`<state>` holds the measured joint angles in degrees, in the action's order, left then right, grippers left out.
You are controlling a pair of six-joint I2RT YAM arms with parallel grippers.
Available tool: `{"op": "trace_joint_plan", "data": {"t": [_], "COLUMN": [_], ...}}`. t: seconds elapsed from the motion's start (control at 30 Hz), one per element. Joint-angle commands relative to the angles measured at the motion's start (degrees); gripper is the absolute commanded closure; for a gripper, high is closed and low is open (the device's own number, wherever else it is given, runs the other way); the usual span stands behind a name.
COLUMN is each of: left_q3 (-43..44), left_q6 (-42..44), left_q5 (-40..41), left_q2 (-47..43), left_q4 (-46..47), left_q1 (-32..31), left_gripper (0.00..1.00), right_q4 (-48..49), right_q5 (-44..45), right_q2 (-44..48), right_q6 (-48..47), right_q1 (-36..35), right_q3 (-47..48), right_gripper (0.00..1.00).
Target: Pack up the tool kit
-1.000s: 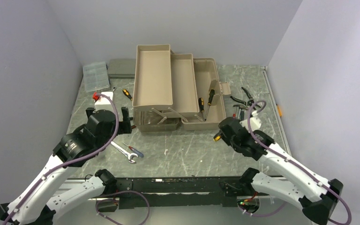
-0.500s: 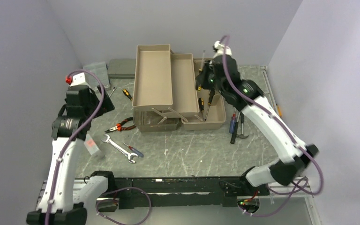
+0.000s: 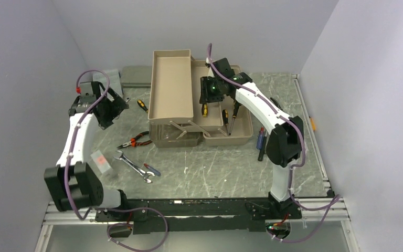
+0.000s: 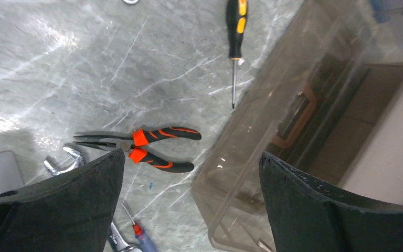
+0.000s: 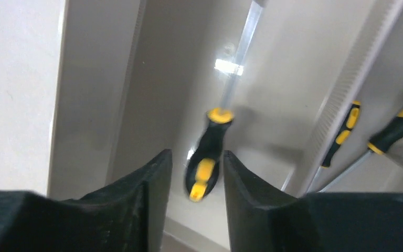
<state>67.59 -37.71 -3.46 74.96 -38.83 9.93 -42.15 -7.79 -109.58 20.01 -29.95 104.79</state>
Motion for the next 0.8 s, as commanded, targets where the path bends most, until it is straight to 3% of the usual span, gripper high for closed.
{"op": "trace_joint_plan", "data": {"t": [0.0, 0.27, 0.57, 0.77], "left_q3": [2.8, 4.9, 18.0, 33.8], "left_q6": [-5.7, -13.6, -19.4, -19.9], "left_q5": [-3.0, -4.1, -1.2, 2.1], "left_q2": [7.3, 16.4, 32.6, 45.3], "left_q4": [2.2, 6.7, 5.2, -5.5], "left_q1": [0.3, -0.2, -3.0, -5.1], "left_gripper": [0.01, 0.01, 0.03, 0.05], "right_q4": [-1.7, -0.8, 4.4, 6.3], "right_q5": [-3.0, -2.9, -2.9, -2.7], "right_q2": [-2.4, 1.5, 15.1, 20.4], "right_q6": [-0.9, -0.7, 1.4, 2.4], "right_q1": [0.0, 1.0, 3.6, 5.8], "right_q3": [6.2, 7.2, -1.0, -5.0], "right_gripper": [0.49, 0.46, 0.47, 0.48]}}
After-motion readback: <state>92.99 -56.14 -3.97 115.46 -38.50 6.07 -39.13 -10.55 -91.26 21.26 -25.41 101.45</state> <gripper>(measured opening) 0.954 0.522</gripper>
